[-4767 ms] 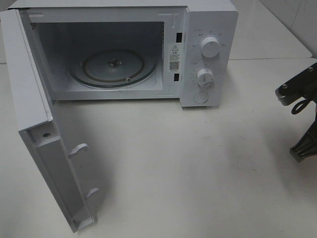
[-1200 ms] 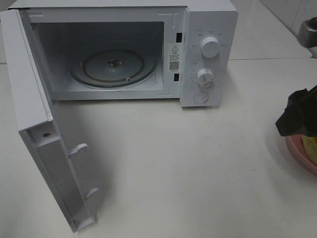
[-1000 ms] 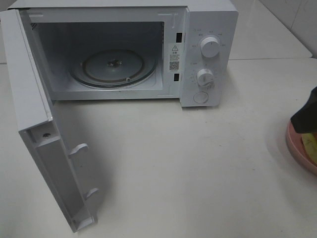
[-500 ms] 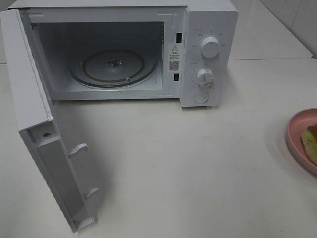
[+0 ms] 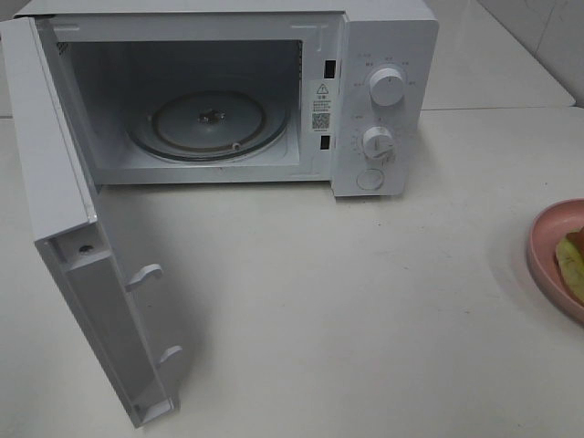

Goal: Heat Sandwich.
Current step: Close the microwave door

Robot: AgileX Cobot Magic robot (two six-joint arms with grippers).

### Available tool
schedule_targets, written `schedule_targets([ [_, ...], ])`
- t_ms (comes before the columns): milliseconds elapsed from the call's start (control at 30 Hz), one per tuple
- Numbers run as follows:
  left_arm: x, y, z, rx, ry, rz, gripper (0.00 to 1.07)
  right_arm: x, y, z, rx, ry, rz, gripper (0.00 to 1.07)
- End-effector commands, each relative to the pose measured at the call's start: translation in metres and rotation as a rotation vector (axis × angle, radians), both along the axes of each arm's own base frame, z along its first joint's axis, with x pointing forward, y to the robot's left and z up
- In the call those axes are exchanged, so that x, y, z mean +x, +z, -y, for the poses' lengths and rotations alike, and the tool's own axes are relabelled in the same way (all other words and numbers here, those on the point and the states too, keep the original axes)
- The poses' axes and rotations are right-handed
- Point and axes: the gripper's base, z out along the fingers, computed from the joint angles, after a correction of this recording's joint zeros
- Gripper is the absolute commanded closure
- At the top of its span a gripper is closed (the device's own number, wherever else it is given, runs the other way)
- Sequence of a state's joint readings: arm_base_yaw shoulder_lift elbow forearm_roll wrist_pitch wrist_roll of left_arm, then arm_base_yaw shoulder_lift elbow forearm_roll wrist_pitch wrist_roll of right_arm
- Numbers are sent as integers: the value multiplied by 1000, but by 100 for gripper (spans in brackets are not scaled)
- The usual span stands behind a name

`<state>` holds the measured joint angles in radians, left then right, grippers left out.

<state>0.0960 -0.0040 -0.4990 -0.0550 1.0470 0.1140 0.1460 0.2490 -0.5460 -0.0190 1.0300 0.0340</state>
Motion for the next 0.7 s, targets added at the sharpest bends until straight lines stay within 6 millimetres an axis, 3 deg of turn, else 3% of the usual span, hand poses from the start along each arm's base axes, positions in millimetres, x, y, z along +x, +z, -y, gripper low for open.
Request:
schedule_targets([
  [33,-2,0,1,-1,-8,28,9,-6,-6,1,6,-34,20,31],
  [700,-2,0,1,-1,-8,28,9,-40,-10,1,36,-150,228,31],
])
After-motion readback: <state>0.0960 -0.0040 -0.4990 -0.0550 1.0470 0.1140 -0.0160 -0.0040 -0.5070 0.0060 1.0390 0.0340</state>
